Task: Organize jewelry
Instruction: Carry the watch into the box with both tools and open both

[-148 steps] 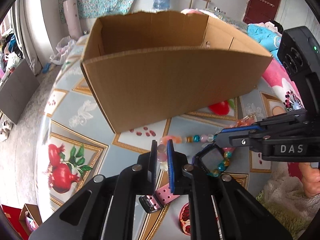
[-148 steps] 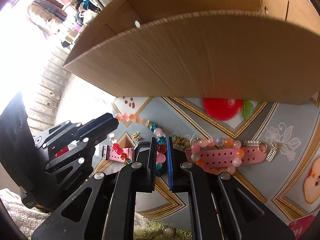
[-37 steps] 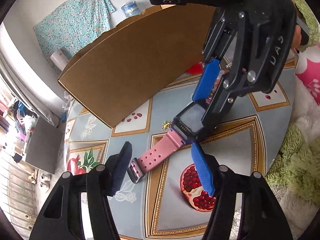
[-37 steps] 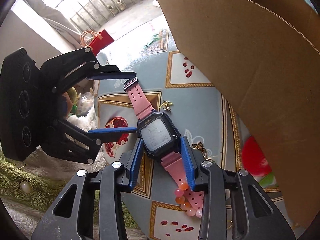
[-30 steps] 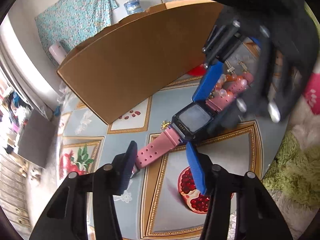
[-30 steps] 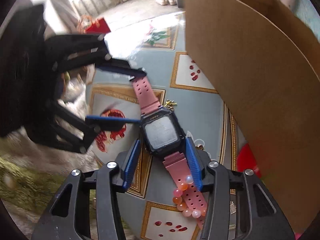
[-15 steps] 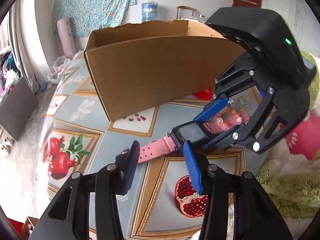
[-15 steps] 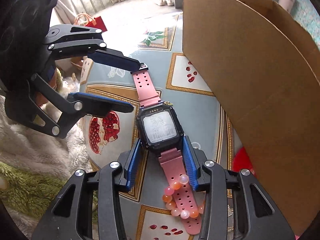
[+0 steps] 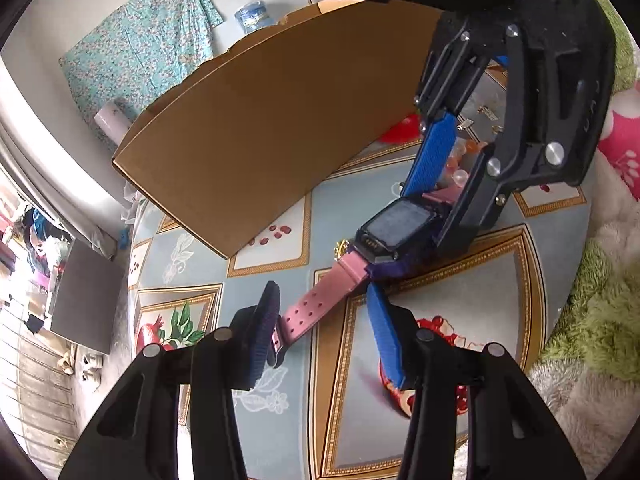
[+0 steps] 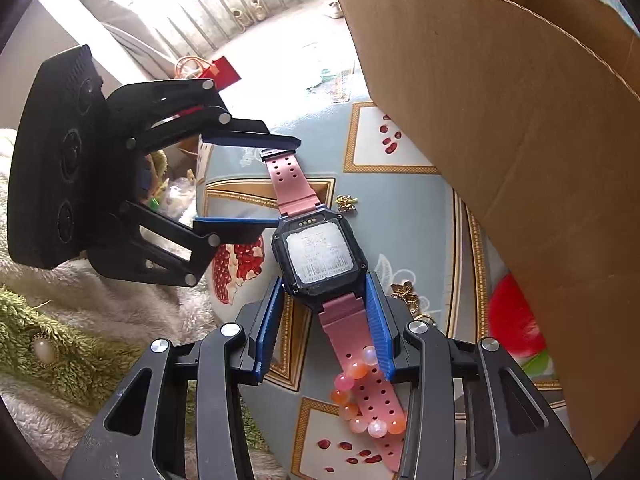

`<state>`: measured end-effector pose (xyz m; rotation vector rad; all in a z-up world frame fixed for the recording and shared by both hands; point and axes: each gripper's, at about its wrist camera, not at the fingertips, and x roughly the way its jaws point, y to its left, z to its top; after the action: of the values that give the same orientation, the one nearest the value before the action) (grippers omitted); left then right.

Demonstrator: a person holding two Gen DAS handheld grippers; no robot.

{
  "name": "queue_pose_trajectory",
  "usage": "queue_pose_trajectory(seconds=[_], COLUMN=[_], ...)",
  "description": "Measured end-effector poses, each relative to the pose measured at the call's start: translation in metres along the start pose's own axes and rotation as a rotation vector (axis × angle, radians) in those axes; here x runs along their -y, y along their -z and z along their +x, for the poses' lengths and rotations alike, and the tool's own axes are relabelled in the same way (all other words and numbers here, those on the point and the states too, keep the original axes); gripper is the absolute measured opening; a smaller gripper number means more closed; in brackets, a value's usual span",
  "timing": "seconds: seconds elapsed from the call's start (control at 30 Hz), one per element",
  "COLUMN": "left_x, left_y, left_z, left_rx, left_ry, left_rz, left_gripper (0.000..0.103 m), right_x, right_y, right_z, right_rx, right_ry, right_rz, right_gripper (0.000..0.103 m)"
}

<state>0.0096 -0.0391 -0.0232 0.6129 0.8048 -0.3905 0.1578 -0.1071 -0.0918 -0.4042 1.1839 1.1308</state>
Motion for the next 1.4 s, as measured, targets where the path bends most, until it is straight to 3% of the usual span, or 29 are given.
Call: queue_pose_trajectory(seconds=[0.2, 0.37, 0.63, 0.77, 0.87, 0.93, 1.0, 1.4], left_x=[-0.009, -0.015, -0.029, -0.030, -0.027, -0.025, -0.025, -0.039], left_y=[-0.002, -0.009, -0.011, -0.010, -0.010, -0.011, -0.012, -0.048], left_z=[0.003, 0.002, -0.004, -0.002, -0.004, -0.005, -0.007, -0.081], left_rx=[-0.006, -0.002, -0.011, -0.013, -0.006, 0.002, 0.012, 0.231], left_ry=[0.029, 0.070, 0.143, 0.152, 0.142, 0.128, 0.117, -0.036], left_rz=[-0.033, -0.079, -0.204, -0.236, -0.228, -0.221, -0.221, -0.160], left_gripper=[0.020, 0.013, 0.008, 0.006, 0.005, 0.004, 0.003, 0.003], right_x=[0.004, 0.000, -0.028, -0.047, -0.050, -0.051, -0.052, -0.080], right_y=[0.004, 0.010, 0.029, 0.041, 0.048, 0.051, 0.055, 0.067], right_z=[-0.010, -0.025, -0.052, -0.047, -0.044, -0.045, -0.047, -0.095], right_rx=[0.030, 0.053, 0.163, 0.177, 0.203, 0.229, 0.252, 0.621], right_ry=[-0.020, -0.013, 0.184, 0.296, 0.372, 0.420, 0.487, 0.555], right_rz=[0.018, 0.028, 0.027, 0.006, 0.029, 0.050, 0.064, 0.117], right_gripper=[0.038, 0.038, 0.038, 0.038, 0.036, 0.020, 0.014, 0.014])
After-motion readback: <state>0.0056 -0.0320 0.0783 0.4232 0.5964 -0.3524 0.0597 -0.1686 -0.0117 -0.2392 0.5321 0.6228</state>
